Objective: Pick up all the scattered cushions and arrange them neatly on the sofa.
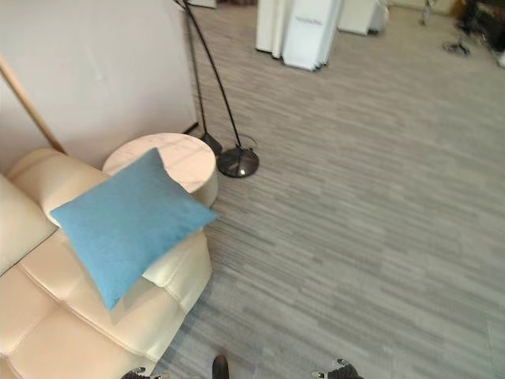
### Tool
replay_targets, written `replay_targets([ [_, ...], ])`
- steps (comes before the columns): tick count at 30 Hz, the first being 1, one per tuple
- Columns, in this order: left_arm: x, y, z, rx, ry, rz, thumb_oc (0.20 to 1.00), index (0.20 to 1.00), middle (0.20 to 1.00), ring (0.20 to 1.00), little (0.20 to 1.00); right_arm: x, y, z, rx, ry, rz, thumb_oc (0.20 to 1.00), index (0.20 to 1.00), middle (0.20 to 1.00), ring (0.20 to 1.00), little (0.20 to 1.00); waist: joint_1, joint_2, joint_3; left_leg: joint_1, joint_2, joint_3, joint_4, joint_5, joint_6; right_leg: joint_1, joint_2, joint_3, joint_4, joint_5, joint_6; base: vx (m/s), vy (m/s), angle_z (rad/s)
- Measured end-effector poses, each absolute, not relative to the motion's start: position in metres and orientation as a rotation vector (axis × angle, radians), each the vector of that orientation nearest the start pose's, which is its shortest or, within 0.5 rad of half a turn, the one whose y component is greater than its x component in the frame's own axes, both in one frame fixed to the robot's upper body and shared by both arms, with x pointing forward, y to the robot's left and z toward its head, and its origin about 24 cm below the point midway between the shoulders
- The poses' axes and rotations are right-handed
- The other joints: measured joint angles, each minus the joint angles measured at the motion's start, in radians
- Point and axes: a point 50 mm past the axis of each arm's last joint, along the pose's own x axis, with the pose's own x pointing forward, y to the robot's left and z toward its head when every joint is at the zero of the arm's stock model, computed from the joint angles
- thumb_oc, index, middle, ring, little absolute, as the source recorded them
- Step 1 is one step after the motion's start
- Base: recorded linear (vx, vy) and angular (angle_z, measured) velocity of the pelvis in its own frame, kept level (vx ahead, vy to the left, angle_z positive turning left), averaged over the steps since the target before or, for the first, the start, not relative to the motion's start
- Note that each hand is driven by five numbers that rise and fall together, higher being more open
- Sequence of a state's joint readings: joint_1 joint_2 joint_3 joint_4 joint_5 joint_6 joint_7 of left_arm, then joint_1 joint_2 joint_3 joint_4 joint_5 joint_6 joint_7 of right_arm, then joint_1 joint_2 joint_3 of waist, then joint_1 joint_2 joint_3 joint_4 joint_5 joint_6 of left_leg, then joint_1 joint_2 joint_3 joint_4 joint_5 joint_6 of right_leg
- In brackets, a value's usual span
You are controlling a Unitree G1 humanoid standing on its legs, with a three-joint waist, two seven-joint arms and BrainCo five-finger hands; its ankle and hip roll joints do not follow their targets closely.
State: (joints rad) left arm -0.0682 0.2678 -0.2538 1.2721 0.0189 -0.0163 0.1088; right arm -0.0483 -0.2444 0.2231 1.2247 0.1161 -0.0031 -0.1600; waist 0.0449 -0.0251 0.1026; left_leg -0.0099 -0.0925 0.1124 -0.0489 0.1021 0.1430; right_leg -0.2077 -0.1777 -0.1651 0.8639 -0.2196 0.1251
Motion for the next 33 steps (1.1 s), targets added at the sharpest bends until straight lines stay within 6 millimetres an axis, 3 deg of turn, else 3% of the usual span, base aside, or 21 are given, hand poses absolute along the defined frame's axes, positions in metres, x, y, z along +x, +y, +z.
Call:
replay_targets([
  [2, 0.114, 0.239, -0.154, 0.484, 1.161, 0.019, 1.000, 1.000, 1.000, 1.000, 1.000, 0.117, -0.234, -0.154, -0.347, 1.140, -0.159, 1.000, 1.000, 1.000, 1.000, 1.000, 0.007, 0.036, 0.023, 0.032, -0.004, -0.051, -0.003, -0.019, -0.021, -0.066, 0.010, 0.004, -0.154, -0.001, -0.004, 0.27, -0.099, 0.72],
  [3, 0.119, 0.234, -0.154, 0.480, 1.150, 0.009, 1.000, 1.000, 1.000, 1.000, 1.000, 0.125, -0.234, -0.151, -0.346, 1.109, -0.158, 1.000, 1.000, 1.000, 1.000, 1.000, -0.006, 0.051, 0.040, 0.050, -0.012, -0.110, -0.005, -0.045, -0.054, -0.088, 0.029, 0.016, -0.396, 0.027, -0.024, 0.30, -0.147, 0.83],
  [4, 0.119, 0.236, -0.154, 0.486, 1.153, 0.012, 1.000, 1.000, 1.000, 1.000, 1.000, 0.124, -0.234, -0.152, -0.343, 1.113, -0.161, 1.000, 1.000, 1.000, 1.000, 1.000, -0.010, 0.065, 0.047, 0.048, -0.015, -0.133, -0.005, -0.047, -0.055, -0.095, 0.051, 0.046, -0.496, 0.051, -0.027, 0.29, -0.153, 0.96],
  [5, 0.119, 0.237, -0.154, 0.485, 1.157, 0.016, 1.000, 1.000, 1.000, 1.000, 1.000, 0.126, -0.233, -0.151, -0.334, 1.105, -0.164, 1.000, 1.000, 1.000, 1.000, 1.000, -0.023, 0.067, 0.050, 0.053, -0.020, -0.151, -0.005, -0.051, -0.060, -0.087, 0.063, 0.087, -0.597, 0.080, -0.012, 0.29, -0.137, 0.95],
  [6, 0.118, 0.236, -0.155, 0.483, 1.164, 0.017, 1.000, 1.000, 1.000, 1.000, 1.000, 0.128, -0.232, -0.151, -0.317, 1.097, -0.171, 1.000, 1.000, 1.000, 1.000, 1.000, -0.043, 0.061, 0.058, 0.065, -0.037, -0.201, -0.012, -0.067, -0.058, -0.087, 0.084, 0.180, -0.777, 0.146, 0.015, 0.28, -0.126, 1.07],
  [7, 0.119, 0.234, -0.155, 0.484, 1.163, 0.013, 1.000, 1.000, 1.000, 1.000, 1.000, 0.126, -0.232, -0.151, -0.317, 1.106, -0.173, 1.000, 1.000, 1.000, 1.000, 1.000, -0.046, 0.060, 0.058, 0.075, -0.045, -0.227, -0.013, -0.073, -0.051, -0.077, 0.093, 0.228, -0.877, 0.186, 0.018, 0.34, -0.185, 1.18],
  [9, 0.118, 0.234, -0.155, 0.484, 1.165, 0.011, 1.000, 1.000, 1.000, 1.000, 1.000, 0.125, -0.230, -0.152, -0.289, 1.109, -0.190, 1.000, 1.000, 1.000, 1.000, 1.000, -0.058, 0.035, 0.067, 0.108, -0.063, -0.303, -0.024, -0.089, -0.041, -0.057, 0.098, 0.242, -0.932, 0.271, 0.008, 0.29, -0.201, 1.09],
  [10, 0.115, 0.232, -0.156, 0.480, 1.170, 0.008, 1.000, 1.000, 1.000, 1.000, 1.000, 0.118, -0.230, -0.155, -0.286, 1.130, -0.193, 1.000, 1.000, 1.000, 1.000, 1.000, -0.070, 0.023, 0.058, 0.125, -0.065, -0.336, -0.032, -0.094, -0.038, -0.034, 0.095, 0.238, -0.932, 0.290, -0.012, 0.29, -0.252, 1.31],
  [11, 0.111, 0.231, -0.158, 0.474, 1.170, 0.003, 1.000, 1.000, 1.000, 1.000, 1.000, 0.103, -0.230, -0.159, -0.282, 1.173, -0.198, 1.000, 1.000, 1.000, 1.000, 1.000, -0.079, -0.013, 0.040, 0.149, -0.072, -0.369, -0.030, -0.117, -0.043, -0.011, 0.089, 0.221, -0.895, 0.317, -0.046, 0.29, -0.252, 1.13],
  [13, 0.096, 0.228, -0.162, 0.460, 1.202, -0.007, 1.000, 1.000, 1.000, 1.000, 1.000, 0.098, -0.234, -0.159, -0.286, 1.186, -0.209, 1.000, 1.000, 1.000, 1.000, 1.000, -0.079, -0.011, 0.030, 0.172, -0.041, -0.388, -0.005, -0.156, -0.087, 0.005, 0.103, 0.178, -0.873, 0.399, -0.066, 0.20, -0.236, 0.53],
  [14, 0.093, 0.228, -0.162, 0.458, 1.210, -0.007, 1.000, 1.000, 1.000, 1.000, 1.000, 0.100, -0.235, -0.158, -0.289, 1.179, -0.211, 1.000, 1.000, 1.000, 1.000, 1.000, -0.078, -0.014, 0.030, 0.165, -0.032, -0.376, 0.029, -0.183, -0.113, 0.018, 0.108, 0.152, -0.880, 0.440, -0.107, 0.22, -0.268, 0.22],
  [16, 0.091, 0.225, -0.164, 0.448, 1.220, -0.013, 1.000, 1.000, 1.000, 1.000, 1.000, 0.108, -0.239, -0.155, -0.299, 1.159, -0.215, 1.000, 1.000, 1.000, 1.000, 1.000, -0.081, 0.008, 0.031, 0.147, -0.001, -0.377, 0.091, -0.216, -0.142, 0.050, 0.135, 0.116, -0.899, 0.420, -0.132, 0.16, -0.216, 0.49],
  [20, 0.105, 0.223, -0.161, 0.436, 1.179, -0.006, 1.000, 1.000, 1.000, 1.000, 1.000, 0.127, -0.244, -0.148, -0.313, 1.106, -0.218, 1.000, 1.000, 1.000, 1.000, 1.000, -0.058, -0.012, 0.037, -0.008, 0.000, -0.271, 0.469, -0.236, -0.185, 0.138, 0.151, 0.058, -0.945, 0.389, -0.182, 0.09, -0.160, 0.41],
  [21, 0.108, 0.222, -0.160, 0.421, 1.171, 0.005, 1.000, 1.000, 1.000, 1.000, 1.000, 0.135, -0.247, -0.145, -0.327, 1.079, -0.218, 1.000, 1.000, 1.000, 1.000, 1.000, -0.059, -0.007, 0.043, -0.067, 0.026, -0.228, 0.567, -0.247, -0.207, 0.161, 0.155, 0.022, -0.945, 0.373, -0.207, 0.07, -0.129, 0.59],
  [22, 0.114, 0.222, -0.159, 0.411, 1.153, 0.012, 1.000, 1.000, 1.000, 1.000, 1.000, 0.139, -0.247, -0.143, -0.330, 1.069, -0.219, 1.000, 1.000, 1.000, 1.000, 1.000, -0.061, -0.010, 0.051, -0.101, 0.073, -0.154, 0.575, -0.247, -0.207, 0.176, 0.154, -0.010, -0.946, 0.344, -0.232, 0.12, -0.129, 0.79],
  [25, 0.128, 0.219, -0.154, 0.408, 1.096, 0.005, 1.000, 1.000, 1.000, 1.000, 1.000, 0.135, -0.248, -0.145, -0.325, 1.082, -0.225, 1.000, 1.000, 1.000, 1.000, 1.000, -0.062, -0.009, 0.065, -0.147, 0.182, 0.025, 0.449, -0.238, -0.215, 0.202, 0.154, -0.086, -0.952, 0.313, -0.242, 0.14, -0.032, 0.82],
  [26, 0.128, 0.219, -0.154, 0.408, 1.093, 0.003, 1.000, 1.000, 1.000, 1.000, 1.000, 0.135, -0.248, -0.144, -0.320, 1.080, -0.230, 1.000, 1.000, 1.000, 1.000, 1.000, -0.064, 0.000, 0.078, -0.156, 0.204, 0.075, 0.317, -0.204, -0.225, 0.212, 0.155, -0.122, -0.952, 0.295, -0.232, 0.11, 0.018, 0.77],
  [28, 0.129, 0.218, -0.154, 0.409, 1.088, 0.002, 1.000, 1.000, 1.000, 1.000, 1.000, 0.134, -0.249, -0.145, -0.322, 1.086, -0.233, 1.000, 1.000, 1.000, 1.000, 1.000, -0.061, 0.015, 0.084, -0.159, 0.212, 0.095, 0.212, -0.135, -0.239, 0.218, 0.159, -0.142, -0.952, 0.284, -0.224, 0.17, 0.033, 0.53],
  [30, 0.119, 0.219, -0.157, 0.407, 1.124, 0.004, 1.000, 1.000, 1.000, 1.000, 1.000, 0.133, -0.249, -0.145, -0.324, 1.097, -0.235, 1.000, 1.000, 1.000, 1.000, 1.000, -0.052, 0.031, 0.083, -0.157, 0.224, 0.114, 0.088, -0.052, -0.261, 0.222, 0.172, -0.155, -0.952, 0.272, -0.213, 0.18, 0.040, 0.22],
  [33, 0.117, 0.219, -0.158, 0.407, 1.133, 0.005, 1.000, 1.000, 1.000, 1.000, 1.000, 0.129, -0.250, -0.147, -0.325, 1.106, -0.238, 1.000, 1.000, 1.000, 1.000, 1.000, -0.052, 0.056, 0.083, -0.101, 0.235, 0.157, 0.044, 0.001, -0.262, 0.244, 0.193, -0.185, -0.952, 0.266, -0.198, 0.18, 0.096, 0.25],
])
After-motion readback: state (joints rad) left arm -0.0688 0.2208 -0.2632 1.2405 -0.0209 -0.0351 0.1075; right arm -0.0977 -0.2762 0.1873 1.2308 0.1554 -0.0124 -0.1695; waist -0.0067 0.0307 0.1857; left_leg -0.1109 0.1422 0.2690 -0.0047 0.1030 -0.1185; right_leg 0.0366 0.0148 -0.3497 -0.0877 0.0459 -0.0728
